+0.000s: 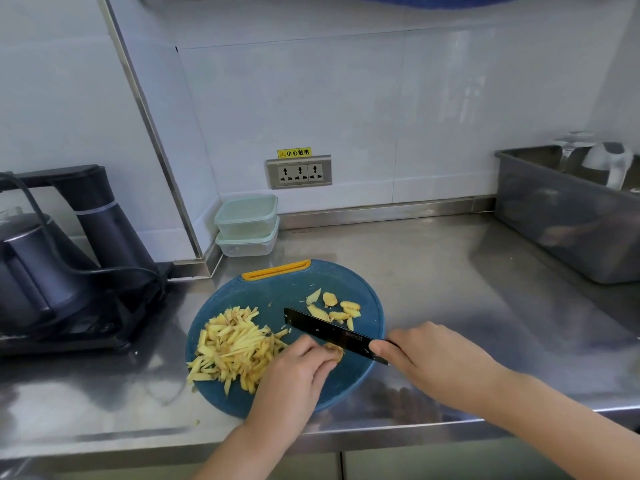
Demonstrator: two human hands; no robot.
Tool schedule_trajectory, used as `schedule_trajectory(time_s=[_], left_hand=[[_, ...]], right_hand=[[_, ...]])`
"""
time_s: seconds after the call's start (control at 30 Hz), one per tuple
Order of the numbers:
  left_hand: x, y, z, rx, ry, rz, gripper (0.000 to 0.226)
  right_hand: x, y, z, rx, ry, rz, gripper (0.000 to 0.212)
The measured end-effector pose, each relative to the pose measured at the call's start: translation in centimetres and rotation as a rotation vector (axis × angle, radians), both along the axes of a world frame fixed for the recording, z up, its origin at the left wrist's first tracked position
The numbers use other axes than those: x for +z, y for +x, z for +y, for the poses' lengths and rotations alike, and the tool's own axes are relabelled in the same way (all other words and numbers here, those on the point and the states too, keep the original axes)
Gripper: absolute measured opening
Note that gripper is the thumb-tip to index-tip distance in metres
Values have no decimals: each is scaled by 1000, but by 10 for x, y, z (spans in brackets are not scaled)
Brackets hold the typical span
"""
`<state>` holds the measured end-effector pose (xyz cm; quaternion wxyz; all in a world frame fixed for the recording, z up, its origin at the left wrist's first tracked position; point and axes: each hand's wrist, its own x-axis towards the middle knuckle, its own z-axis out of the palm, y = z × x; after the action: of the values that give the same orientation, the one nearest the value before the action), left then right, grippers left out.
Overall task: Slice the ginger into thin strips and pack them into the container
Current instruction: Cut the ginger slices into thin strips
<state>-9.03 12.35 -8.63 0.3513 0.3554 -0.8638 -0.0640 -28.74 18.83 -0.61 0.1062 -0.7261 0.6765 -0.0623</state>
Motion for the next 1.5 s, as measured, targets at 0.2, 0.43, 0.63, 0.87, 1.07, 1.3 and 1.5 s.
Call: schedule_trajectory(time_s=[0.2,0.43,0.63,0.87,1.07,1.3,1.5], left_hand=[[0,0,-3,-17,4,12,21],[-3,-1,-5,-15,-24,13,19],[-5,0,-4,-9,-24,16,15],[-3,0,-3,9,-1,37,15],[-4,-1,-4,22,-22,30,13],[-2,0,-4,27,-2,35,14],[-1,0,-3,17,16,45,19]], right_hand=[[-13,-3,-5,34,-21,16,56],[-17,1,-16,106,-24,62,52],[-23,10,-28,69,4,-44,51],[-19,-3,-28,-72,97,-340,52],[-12,-3,-18,-36,67,-297,53],[-14,-2,-15,-2,65,-277,53],[-16,-2,-13,-1,45,-304,52]])
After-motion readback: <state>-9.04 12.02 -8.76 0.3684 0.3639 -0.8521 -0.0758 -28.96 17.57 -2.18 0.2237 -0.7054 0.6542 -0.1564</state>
